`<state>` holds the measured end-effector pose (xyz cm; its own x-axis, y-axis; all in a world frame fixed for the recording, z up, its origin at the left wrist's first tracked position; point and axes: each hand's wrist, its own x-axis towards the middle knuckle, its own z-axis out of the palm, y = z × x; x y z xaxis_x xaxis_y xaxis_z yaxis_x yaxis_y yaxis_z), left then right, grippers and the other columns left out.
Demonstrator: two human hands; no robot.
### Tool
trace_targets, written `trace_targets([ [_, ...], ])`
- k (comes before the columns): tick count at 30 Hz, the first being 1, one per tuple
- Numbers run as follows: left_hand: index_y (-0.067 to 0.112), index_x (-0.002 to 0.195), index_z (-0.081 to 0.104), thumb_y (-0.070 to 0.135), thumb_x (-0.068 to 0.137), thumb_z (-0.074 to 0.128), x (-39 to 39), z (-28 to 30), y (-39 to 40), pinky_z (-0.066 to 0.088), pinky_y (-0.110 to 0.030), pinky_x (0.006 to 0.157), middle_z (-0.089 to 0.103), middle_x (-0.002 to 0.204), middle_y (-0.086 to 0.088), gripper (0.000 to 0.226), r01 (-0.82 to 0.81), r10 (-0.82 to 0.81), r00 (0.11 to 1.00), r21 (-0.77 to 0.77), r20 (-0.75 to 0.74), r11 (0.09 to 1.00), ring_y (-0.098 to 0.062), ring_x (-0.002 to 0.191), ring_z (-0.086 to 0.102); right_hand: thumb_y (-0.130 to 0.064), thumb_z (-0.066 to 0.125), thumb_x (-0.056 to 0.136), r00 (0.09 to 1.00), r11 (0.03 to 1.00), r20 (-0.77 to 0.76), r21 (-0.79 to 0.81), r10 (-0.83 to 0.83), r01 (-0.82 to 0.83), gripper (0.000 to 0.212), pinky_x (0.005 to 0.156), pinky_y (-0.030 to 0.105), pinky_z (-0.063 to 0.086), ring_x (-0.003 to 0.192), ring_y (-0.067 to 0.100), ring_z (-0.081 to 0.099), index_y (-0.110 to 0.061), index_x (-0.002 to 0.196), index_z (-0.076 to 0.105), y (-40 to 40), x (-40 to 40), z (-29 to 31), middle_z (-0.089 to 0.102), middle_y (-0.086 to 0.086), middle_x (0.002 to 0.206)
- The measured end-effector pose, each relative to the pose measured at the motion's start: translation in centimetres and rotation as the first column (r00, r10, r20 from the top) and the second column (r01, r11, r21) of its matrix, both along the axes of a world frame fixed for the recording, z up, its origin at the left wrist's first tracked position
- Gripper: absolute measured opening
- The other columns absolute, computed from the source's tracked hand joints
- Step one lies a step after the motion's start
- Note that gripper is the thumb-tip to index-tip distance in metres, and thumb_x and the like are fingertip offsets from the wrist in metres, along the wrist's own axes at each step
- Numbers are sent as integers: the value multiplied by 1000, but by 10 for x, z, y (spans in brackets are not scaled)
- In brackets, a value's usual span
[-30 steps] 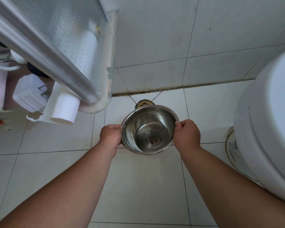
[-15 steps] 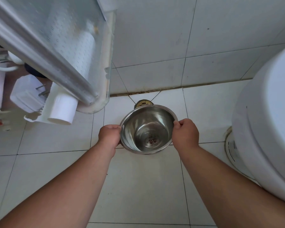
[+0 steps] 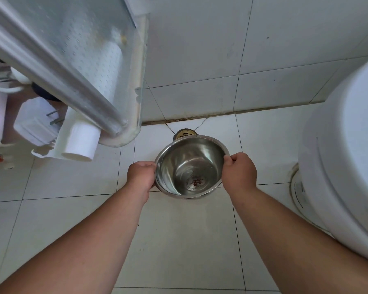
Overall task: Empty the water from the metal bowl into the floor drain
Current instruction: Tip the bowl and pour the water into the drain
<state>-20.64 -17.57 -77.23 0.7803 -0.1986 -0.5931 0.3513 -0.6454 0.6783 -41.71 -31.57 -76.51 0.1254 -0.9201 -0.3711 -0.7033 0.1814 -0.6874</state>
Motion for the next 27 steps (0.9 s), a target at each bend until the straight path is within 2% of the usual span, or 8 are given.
trace_targets([
  [2, 11, 85, 82, -1, 92, 63, 0, 0, 0, 61, -30, 62, 79, 82, -12, 23, -4, 4, 1000, -1, -1, 1000, -28, 69, 72, -27, 53, 107, 1000, 1000, 0, 0, 4, -4, 25, 57, 30, 33, 70, 21, 54, -11, 89, 58, 0, 0, 0, 54, -7, 73],
  [4, 12, 86, 82, 0, 93, 64, 0, 0, 1, 62, -29, 59, 81, 84, -12, 22, -6, 6, 1000, 0, 1, 1000, -27, 70, 73, -27, 53, 107, 1000, 1000, 4, -1, 3, -3, 25, 60, 31, 34, 71, 21, 54, -11, 89, 58, 0, 0, 0, 54, -7, 72],
  [8, 12, 87, 83, 2, 92, 67, 0, 2, 2, 60, -27, 54, 82, 85, -11, 19, -6, 6, 1000, 1, -2, 1000, -28, 71, 75, -27, 53, 107, 1000, 1000, -1, -4, -7, 7, 25, 51, 24, 29, 63, 7, 47, -13, 86, 56, 0, 0, 0, 53, -8, 72],
  [14, 12, 86, 83, 1, 91, 67, 1, 2, 1, 60, -25, 50, 81, 76, -7, 20, -6, 6, 1000, 8, -1, 1000, -26, 67, 73, -27, 53, 108, 1000, 1000, 10, 1, -2, 2, 25, 52, 29, 31, 72, 21, 53, -11, 88, 57, 1, 1, 2, 54, -6, 73],
  [17, 11, 88, 84, 2, 90, 67, 2, 1, 0, 62, -29, 57, 81, 77, -8, 20, 0, 0, 1000, 16, -7, 1000, -26, 66, 73, -27, 52, 108, 1000, 1000, 13, 5, -4, 4, 26, 51, 25, 30, 72, 21, 54, -11, 89, 57, 0, 1, 2, 55, -6, 73],
  [21, 8, 84, 84, 1, 88, 66, 2, 0, -1, 58, -27, 55, 74, 58, 2, 20, 14, -14, 1000, 13, -7, 1000, -23, 59, 68, -27, 52, 108, 1000, 1000, 12, -2, -3, 3, 25, 49, 25, 29, 69, 18, 52, -12, 88, 56, 0, 1, 3, 54, -7, 73],
  [25, 7, 88, 83, 1, 88, 66, 3, -3, 0, 62, -32, 62, 77, 73, -7, 18, 3, -3, 1000, 4, -15, 1000, -26, 65, 70, -27, 53, 108, 1000, 1000, 14, 1, -10, 10, 25, 53, 28, 31, 69, 18, 54, -12, 88, 57, 0, 2, 3, 54, -7, 73],
  [27, 8, 86, 82, 1, 87, 66, 4, -4, 0, 61, -32, 62, 76, 75, -8, 17, 8, -8, 1000, 1, -18, 1000, -26, 66, 69, -27, 53, 107, 1000, 1000, 20, 3, -10, 10, 25, 60, 30, 34, 73, 21, 55, -10, 89, 58, 0, 1, 3, 54, -7, 73],
])
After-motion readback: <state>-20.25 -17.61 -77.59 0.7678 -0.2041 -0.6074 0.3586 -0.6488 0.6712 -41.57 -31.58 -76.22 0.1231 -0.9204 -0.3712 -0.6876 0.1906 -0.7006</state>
